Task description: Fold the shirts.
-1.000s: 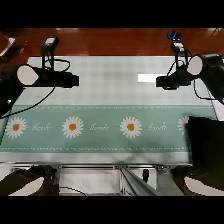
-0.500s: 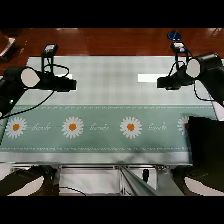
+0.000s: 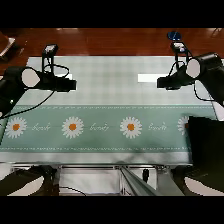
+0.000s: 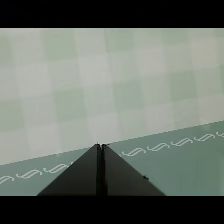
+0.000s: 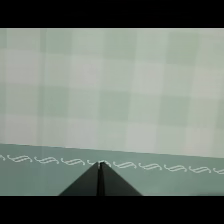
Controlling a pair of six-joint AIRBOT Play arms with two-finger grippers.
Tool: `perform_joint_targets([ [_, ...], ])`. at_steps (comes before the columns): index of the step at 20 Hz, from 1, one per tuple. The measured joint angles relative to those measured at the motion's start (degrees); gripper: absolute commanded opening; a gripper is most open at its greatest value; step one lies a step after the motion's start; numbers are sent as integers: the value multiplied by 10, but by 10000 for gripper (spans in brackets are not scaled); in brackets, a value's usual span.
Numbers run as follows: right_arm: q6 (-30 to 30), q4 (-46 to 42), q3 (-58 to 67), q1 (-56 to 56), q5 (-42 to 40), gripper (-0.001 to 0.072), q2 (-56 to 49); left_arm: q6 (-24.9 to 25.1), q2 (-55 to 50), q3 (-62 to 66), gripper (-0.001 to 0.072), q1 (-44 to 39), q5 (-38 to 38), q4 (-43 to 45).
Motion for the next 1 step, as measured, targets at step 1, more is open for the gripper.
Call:
perform_joint_targets([
  [1,0,0,0,0,0,18,0,0,0,0,16,0,0,0],
])
